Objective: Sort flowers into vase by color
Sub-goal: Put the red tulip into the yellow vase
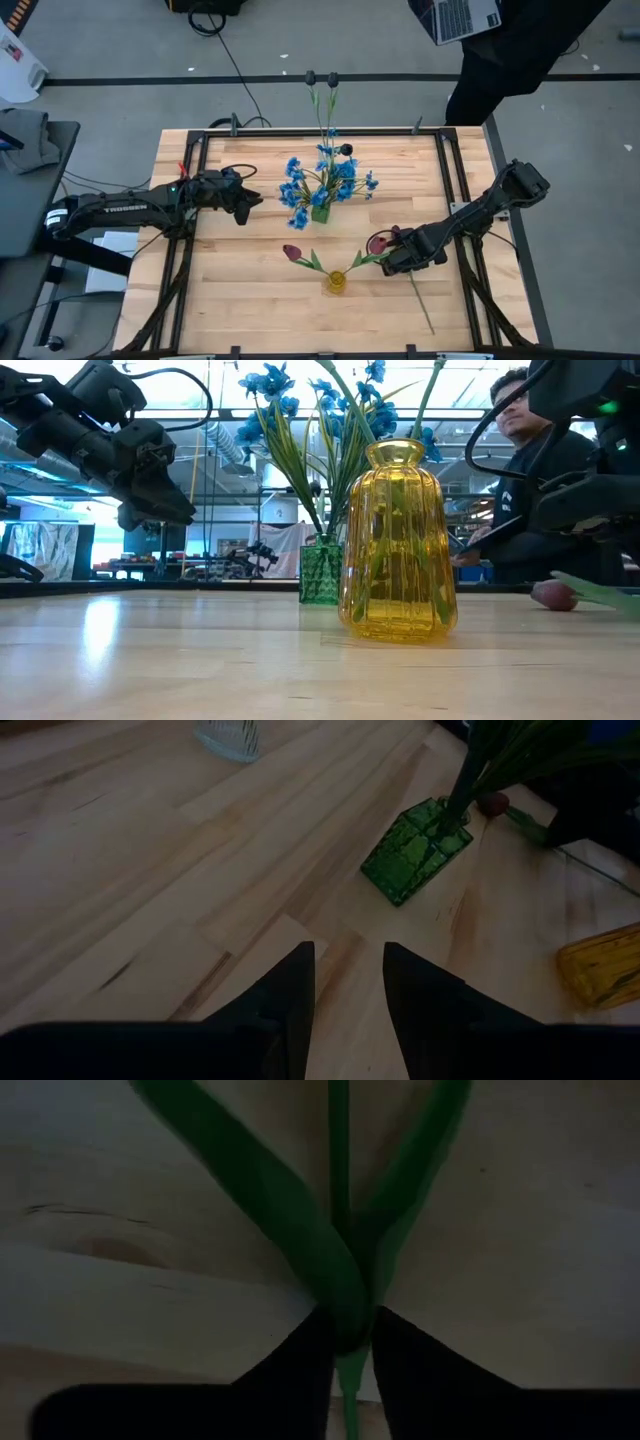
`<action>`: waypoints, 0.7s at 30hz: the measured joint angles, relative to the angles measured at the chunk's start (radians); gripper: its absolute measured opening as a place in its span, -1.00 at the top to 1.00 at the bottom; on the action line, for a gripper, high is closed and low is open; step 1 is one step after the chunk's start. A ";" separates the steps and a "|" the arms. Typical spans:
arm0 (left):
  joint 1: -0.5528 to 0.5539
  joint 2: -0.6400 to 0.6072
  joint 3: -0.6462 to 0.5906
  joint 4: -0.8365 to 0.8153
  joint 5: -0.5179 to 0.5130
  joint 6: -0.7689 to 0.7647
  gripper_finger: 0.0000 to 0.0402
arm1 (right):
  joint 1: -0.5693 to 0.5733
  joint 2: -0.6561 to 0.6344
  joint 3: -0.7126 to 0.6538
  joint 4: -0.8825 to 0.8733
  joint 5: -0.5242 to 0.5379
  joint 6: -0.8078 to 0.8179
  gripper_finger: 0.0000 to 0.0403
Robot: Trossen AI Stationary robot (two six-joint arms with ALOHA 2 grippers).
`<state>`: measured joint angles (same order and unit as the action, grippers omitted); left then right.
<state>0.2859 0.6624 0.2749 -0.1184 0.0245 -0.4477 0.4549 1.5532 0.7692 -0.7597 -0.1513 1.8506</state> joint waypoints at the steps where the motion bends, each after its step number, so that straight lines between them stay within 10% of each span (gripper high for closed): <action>1: 0.000 0.000 0.000 0.000 0.000 0.000 0.37 | 0.000 0.000 0.000 0.000 0.000 -0.003 0.63; 21: 0.000 0.000 0.000 -0.008 -0.014 0.030 0.37 | 0.000 -0.088 0.048 -0.117 0.074 -0.021 0.94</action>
<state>0.2859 0.6624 0.2749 -0.1267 0.0102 -0.4179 0.4549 1.4655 0.8170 -0.8763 -0.0774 1.8296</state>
